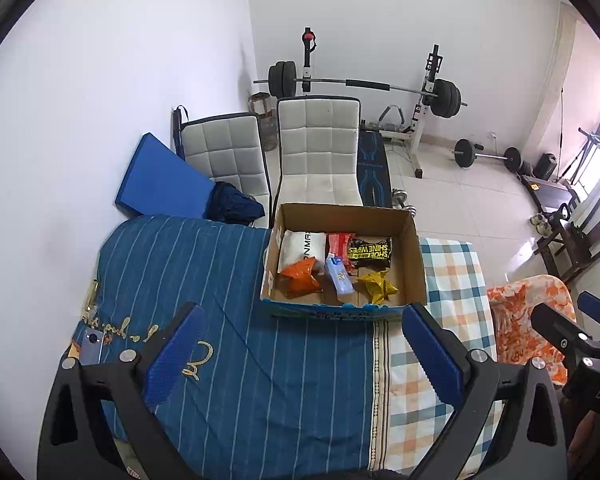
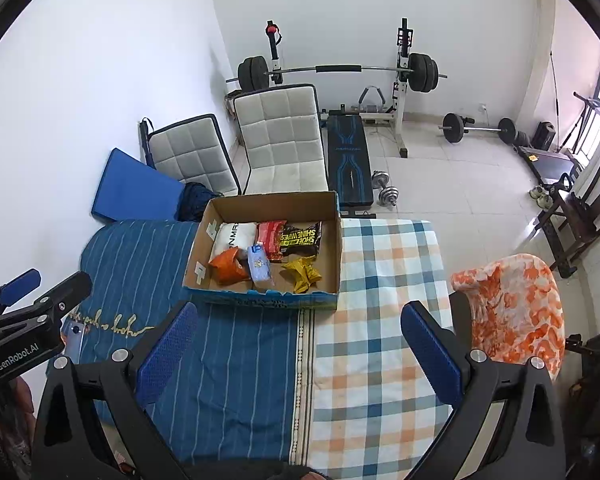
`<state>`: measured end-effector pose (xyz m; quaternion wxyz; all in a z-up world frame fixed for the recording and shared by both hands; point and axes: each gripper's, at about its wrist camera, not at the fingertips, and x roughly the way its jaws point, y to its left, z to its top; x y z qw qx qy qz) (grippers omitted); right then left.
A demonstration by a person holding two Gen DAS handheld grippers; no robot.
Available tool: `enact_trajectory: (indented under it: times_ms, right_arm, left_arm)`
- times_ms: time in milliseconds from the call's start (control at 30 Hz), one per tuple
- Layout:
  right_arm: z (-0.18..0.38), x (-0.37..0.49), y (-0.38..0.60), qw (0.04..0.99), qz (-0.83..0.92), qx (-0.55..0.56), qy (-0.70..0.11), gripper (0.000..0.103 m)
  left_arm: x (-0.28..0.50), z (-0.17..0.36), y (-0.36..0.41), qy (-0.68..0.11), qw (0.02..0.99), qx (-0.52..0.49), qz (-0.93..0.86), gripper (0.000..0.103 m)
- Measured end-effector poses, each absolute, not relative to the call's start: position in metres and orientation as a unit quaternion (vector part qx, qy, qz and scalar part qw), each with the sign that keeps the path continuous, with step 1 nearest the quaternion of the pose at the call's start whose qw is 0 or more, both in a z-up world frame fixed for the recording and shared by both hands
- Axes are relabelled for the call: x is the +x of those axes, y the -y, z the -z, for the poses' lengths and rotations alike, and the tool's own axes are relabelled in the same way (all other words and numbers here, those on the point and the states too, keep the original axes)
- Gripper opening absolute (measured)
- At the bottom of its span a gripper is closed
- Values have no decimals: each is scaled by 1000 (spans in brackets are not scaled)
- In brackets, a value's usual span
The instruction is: Organize snacks
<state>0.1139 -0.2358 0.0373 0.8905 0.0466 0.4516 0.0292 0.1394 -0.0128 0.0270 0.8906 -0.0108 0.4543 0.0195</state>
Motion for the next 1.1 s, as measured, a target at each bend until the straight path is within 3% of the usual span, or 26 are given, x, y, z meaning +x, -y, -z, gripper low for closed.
enact_trajectory:
  times_ms: [1100]
  right_arm:
    - [-28,120,238,892,-11,50,-449,103]
  left_arm:
    - [147,-18,17,-458,889,-2,-15,101]
